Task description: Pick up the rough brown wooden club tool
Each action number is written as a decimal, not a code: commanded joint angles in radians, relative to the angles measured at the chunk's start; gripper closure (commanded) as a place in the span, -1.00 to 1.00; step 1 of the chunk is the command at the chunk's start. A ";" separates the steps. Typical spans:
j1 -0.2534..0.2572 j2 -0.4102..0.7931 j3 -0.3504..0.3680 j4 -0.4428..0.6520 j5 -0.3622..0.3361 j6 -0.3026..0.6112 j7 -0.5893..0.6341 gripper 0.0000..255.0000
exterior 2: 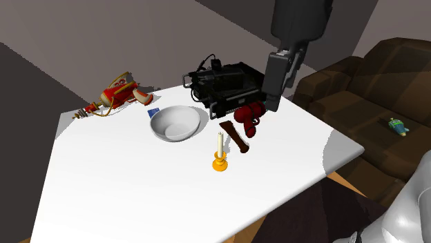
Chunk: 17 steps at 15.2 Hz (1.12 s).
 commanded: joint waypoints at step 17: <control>-0.135 0.524 -0.037 0.023 -0.031 0.406 0.184 -1.00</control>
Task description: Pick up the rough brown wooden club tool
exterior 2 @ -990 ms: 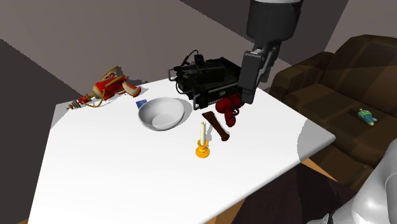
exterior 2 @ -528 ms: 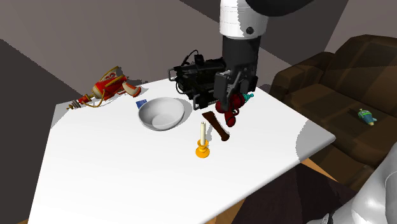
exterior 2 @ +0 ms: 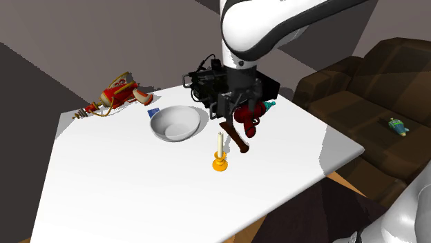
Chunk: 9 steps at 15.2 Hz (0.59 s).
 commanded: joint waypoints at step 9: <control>-0.064 0.362 -0.050 0.133 -0.005 0.172 0.101 -1.00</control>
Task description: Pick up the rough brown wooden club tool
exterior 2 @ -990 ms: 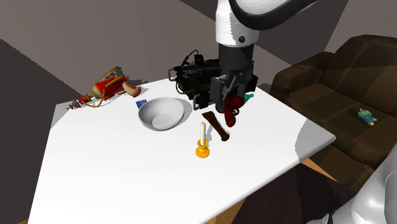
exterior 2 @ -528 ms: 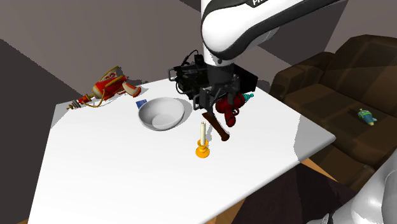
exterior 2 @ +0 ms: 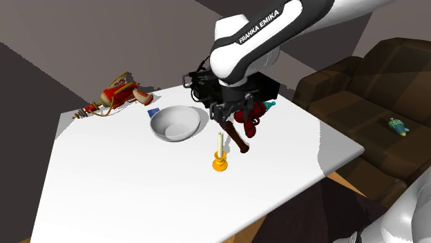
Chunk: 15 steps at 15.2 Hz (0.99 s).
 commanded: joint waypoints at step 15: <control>-0.014 0.175 -0.012 0.030 0.004 0.131 0.027 1.00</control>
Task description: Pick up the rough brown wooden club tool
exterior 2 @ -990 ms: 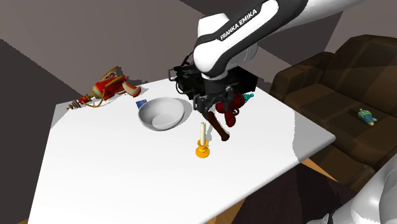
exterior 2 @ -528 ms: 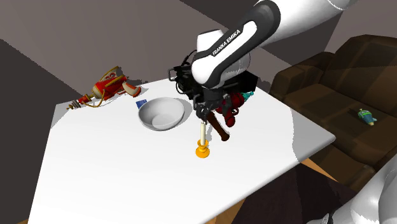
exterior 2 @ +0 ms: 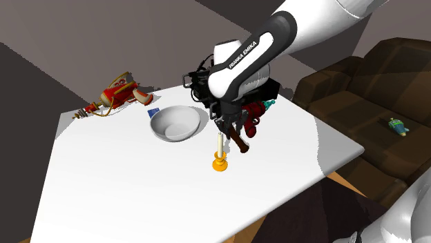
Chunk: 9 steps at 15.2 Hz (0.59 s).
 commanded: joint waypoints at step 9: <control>-0.001 -0.031 -0.001 0.001 0.000 -0.036 -0.002 1.00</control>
